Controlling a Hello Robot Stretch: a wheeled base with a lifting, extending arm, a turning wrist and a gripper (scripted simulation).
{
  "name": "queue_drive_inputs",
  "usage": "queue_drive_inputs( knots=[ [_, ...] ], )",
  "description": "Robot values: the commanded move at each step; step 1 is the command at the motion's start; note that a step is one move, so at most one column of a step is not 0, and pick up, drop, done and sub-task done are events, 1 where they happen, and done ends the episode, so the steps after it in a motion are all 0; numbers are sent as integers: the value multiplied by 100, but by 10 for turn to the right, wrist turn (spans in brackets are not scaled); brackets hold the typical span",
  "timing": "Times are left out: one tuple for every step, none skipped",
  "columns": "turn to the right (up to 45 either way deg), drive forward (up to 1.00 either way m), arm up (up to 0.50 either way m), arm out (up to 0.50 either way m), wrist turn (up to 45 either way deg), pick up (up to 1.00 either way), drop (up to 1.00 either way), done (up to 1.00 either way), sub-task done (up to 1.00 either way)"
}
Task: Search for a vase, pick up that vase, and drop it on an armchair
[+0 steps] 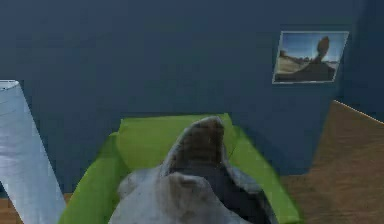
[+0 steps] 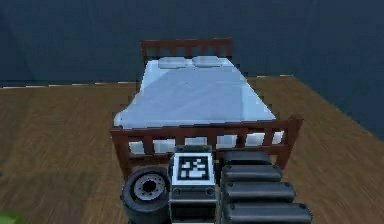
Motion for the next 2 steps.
queue_drive_inputs(
  knots=[
    [450,0,0,0,0,0,0,0,0],
    [90,0,0,0,0,0,0,0,0]
  ],
)
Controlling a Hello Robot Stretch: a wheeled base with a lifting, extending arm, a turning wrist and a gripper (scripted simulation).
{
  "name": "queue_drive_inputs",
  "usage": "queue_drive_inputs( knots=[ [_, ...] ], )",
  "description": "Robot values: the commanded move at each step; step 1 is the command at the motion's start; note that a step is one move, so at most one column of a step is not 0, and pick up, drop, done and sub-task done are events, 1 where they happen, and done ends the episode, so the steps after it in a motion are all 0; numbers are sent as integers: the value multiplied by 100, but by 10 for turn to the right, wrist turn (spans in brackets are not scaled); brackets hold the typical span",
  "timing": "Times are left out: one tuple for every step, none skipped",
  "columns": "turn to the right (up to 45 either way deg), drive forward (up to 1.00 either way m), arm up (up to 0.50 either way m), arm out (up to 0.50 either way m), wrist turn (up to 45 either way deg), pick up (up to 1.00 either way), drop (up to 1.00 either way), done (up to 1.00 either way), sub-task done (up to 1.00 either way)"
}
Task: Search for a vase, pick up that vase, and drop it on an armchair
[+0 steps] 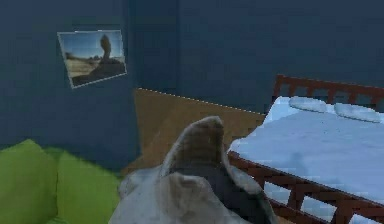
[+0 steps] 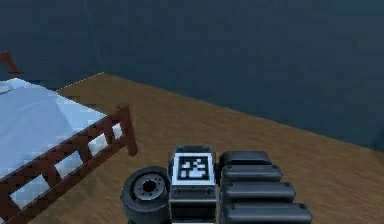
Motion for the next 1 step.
queue_drive_inputs(
  knots=[
    [0,75,0,0,0,0,0,0,0]
  ],
)
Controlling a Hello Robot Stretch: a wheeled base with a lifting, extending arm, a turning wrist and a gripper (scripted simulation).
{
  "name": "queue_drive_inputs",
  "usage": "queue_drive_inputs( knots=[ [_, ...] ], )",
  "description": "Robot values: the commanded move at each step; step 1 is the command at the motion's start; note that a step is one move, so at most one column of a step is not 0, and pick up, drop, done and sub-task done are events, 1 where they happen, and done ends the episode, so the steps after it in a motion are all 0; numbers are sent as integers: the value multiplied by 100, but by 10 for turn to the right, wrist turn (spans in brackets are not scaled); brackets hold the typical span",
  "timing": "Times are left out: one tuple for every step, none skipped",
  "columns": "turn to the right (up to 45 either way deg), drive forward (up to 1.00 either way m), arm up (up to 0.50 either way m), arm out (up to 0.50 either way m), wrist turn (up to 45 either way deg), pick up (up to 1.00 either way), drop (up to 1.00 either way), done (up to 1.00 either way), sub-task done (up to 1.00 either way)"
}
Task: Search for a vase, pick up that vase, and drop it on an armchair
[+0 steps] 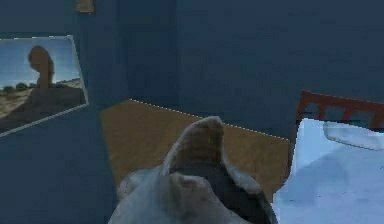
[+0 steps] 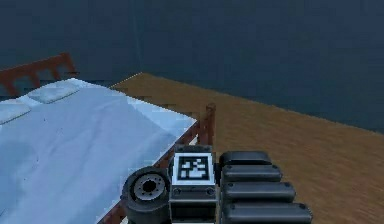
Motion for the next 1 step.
queue_drive_inputs(
  knots=[
    [-330,0,0,0,0,0,0,0,0]
  ],
)
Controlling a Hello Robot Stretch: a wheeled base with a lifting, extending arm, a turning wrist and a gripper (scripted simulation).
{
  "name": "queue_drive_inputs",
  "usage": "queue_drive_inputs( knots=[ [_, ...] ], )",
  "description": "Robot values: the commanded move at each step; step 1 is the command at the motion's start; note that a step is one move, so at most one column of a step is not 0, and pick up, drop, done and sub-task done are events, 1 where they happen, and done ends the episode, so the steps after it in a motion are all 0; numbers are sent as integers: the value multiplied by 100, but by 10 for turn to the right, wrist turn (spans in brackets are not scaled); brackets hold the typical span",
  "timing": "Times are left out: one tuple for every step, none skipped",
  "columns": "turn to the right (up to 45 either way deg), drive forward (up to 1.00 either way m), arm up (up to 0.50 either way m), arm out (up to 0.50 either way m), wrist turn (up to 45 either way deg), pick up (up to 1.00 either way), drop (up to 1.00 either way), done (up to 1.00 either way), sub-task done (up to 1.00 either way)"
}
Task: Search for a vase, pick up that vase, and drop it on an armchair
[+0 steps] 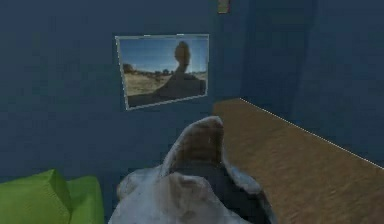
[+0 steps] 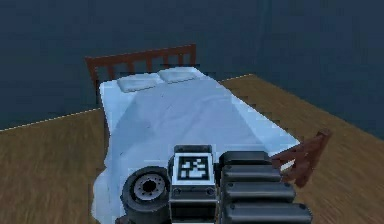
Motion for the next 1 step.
queue_drive_inputs(
  knots=[
    [-30,0,0,0,0,0,0,0,0]
  ],
)
